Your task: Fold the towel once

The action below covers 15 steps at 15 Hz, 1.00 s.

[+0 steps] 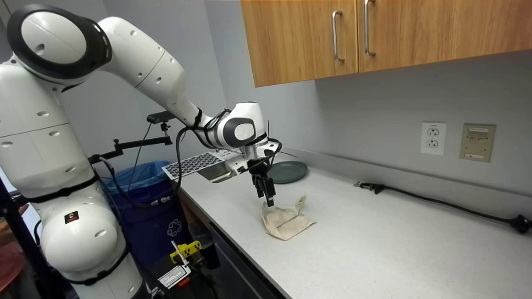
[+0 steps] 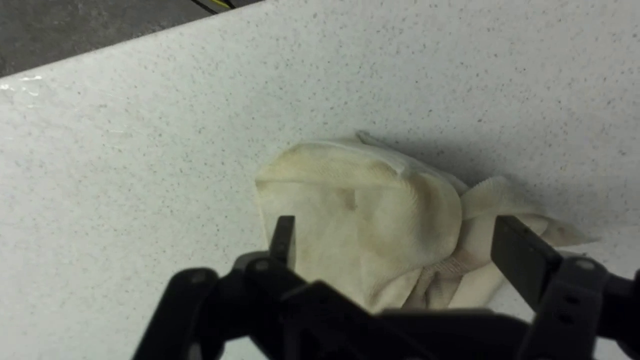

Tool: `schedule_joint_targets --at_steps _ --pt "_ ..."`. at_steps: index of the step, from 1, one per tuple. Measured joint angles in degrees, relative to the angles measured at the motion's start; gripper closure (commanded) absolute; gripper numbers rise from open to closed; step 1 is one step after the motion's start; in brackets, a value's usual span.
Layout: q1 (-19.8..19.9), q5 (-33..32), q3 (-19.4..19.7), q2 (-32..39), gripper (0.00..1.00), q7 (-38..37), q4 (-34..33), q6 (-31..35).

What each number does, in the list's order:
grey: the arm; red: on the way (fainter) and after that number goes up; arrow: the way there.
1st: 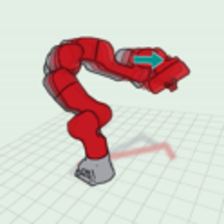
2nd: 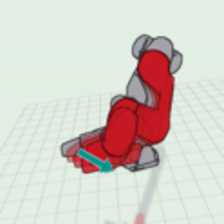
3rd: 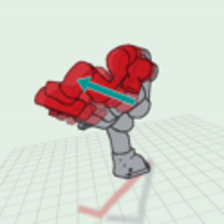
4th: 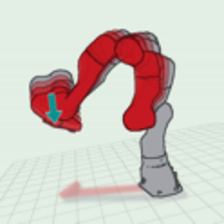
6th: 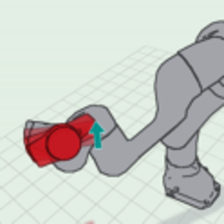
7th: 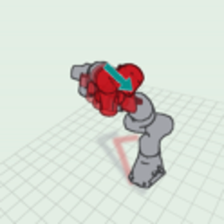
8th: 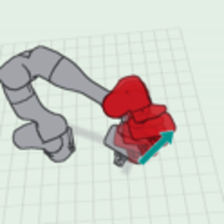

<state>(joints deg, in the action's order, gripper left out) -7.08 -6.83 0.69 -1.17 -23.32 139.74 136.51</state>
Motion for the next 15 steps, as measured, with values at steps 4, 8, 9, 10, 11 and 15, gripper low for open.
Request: schedule_joint_targets --at_steps 4,8,9,10,11,15 --pt "0.3 -0.1 -0.1 1.4 0.0 7.5 0.1 1.1" --pt "0.3 -0.1 -0.4 3.8 0.0 13.1 0.1 1.9" --pt "0.3 -0.1 -0.5 4.3 0.0 14.0 0.1 2.0" --pt "0.3 -0.1 -0.6 4.8 0.0 14.8 0.0 2.0" --pt "0.3 -0.1 -0.7 5.2 0.0 15.4 0.0 2.1" --pt "0.3 0.0 -0.7 7.0 0.0 17.8 -0.9 2.2"
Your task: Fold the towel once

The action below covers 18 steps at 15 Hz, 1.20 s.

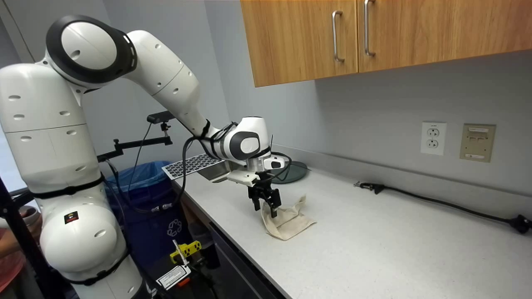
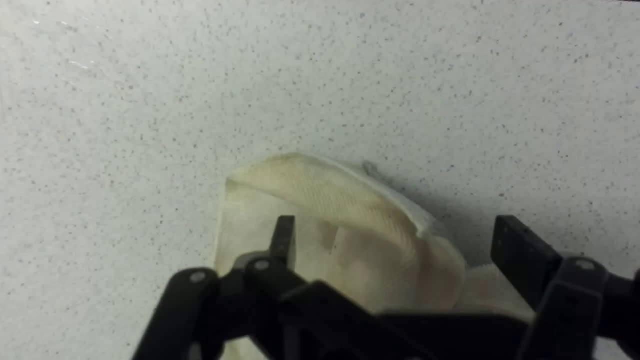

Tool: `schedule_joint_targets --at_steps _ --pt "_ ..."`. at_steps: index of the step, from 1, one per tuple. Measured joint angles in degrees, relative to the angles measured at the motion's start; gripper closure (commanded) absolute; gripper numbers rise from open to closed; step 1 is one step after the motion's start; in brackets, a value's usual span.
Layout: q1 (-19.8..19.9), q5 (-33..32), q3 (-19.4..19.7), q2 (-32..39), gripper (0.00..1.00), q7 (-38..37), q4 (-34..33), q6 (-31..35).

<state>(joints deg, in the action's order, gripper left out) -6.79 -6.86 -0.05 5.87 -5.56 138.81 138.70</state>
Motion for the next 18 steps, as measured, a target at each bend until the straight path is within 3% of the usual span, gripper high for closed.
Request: schedule_joint_targets --at_steps 4,5,6,8,15,17,18 --pt "0.2 0.9 -0.2 1.6 0.0 5.6 -1.2 0.0" --pt "0.3 1.4 -0.3 1.9 0.05 7.4 -1.4 -0.1" --pt "0.5 2.1 -0.4 2.1 0.26 9.2 -1.5 -0.1" --pt "1.1 3.2 -0.6 2.6 0.32 12.4 -2.0 -0.3" --pt "2.1 3.6 -0.7 3.6 0.87 15.4 -3.0 -1.4" --pt "2.3 3.6 -0.7 3.9 1.0 15.4 -3.5 -1.9" --pt "2.5 3.6 -0.7 3.9 1.0 15.4 -3.7 -2.2"
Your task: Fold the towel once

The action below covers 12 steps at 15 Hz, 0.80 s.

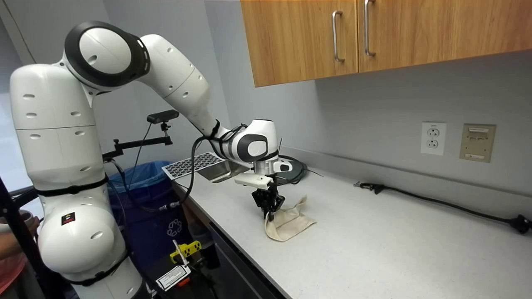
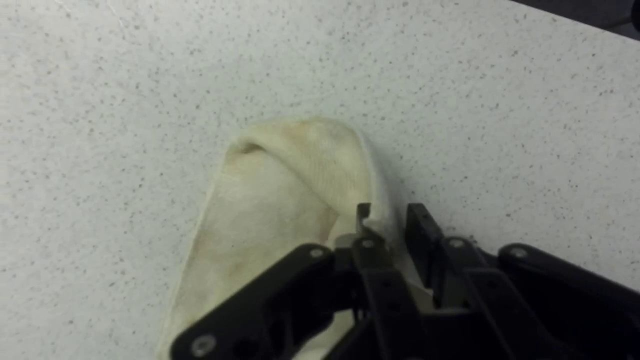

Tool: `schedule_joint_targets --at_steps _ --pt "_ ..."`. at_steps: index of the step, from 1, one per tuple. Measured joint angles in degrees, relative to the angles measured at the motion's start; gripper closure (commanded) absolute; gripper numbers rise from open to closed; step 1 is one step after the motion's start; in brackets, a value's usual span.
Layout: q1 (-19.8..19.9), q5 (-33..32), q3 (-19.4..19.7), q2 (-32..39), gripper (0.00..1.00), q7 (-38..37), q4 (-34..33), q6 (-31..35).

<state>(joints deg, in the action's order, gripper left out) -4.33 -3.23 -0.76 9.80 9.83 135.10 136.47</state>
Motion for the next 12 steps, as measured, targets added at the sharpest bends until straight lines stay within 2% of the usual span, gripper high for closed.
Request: schedule_joint_targets --at_steps 7,10,11,12 --pt "2.6 -0.6 1.3 0.0 1.0 -1.1 -2.1 -1.6" --pt "2.9 -6.4 3.2 0.2 1.0 -7.4 -2.7 -1.4" --pt "2.9 -8.9 3.7 0.4 0.73 -10.1 -2.8 -1.4" --pt "2.9 -11.3 4.0 0.6 0.72 -12.6 -2.9 -1.4"
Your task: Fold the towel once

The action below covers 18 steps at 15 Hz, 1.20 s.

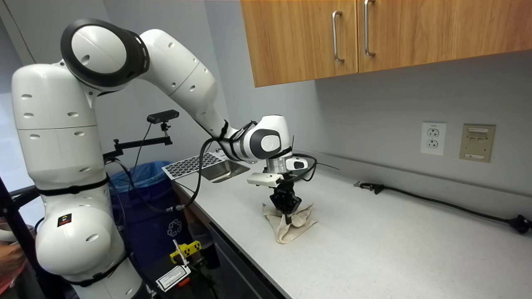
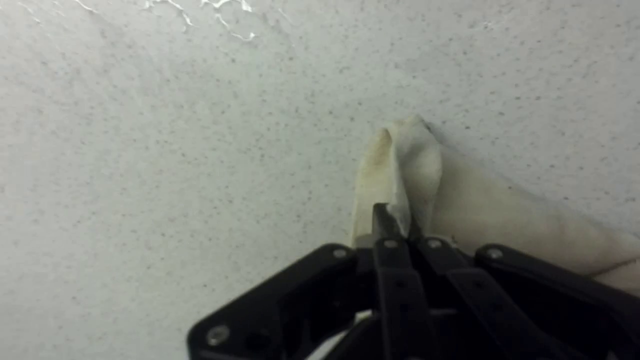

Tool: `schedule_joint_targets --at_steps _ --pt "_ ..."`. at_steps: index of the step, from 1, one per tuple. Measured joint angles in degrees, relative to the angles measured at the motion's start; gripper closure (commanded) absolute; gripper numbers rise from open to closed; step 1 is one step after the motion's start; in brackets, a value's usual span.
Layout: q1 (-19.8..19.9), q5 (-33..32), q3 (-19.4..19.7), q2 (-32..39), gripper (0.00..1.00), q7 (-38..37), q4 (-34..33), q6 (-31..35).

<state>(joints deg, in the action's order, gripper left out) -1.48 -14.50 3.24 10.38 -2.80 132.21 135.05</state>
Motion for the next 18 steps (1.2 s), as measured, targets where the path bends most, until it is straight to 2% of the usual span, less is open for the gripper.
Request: schedule_joint_targets --at_steps 5,9,10,14,18 --pt "-0.1 -8.9 0.4 1.5 0.36 -9.2 -0.1 0.0" --pt "-0.6 -10.6 0.4 1.8 0.05 -11.5 -0.2 0.0" --pt "-0.7 -10.6 0.3 1.7 0.01 -12.0 -0.2 0.0" --pt "-1.9 -11.0 0.1 0.6 0.0 -15.5 -0.4 0.1" --pt "-3.5 -14.4 -0.4 -2.1 0.0 -20.3 -0.3 0.1"
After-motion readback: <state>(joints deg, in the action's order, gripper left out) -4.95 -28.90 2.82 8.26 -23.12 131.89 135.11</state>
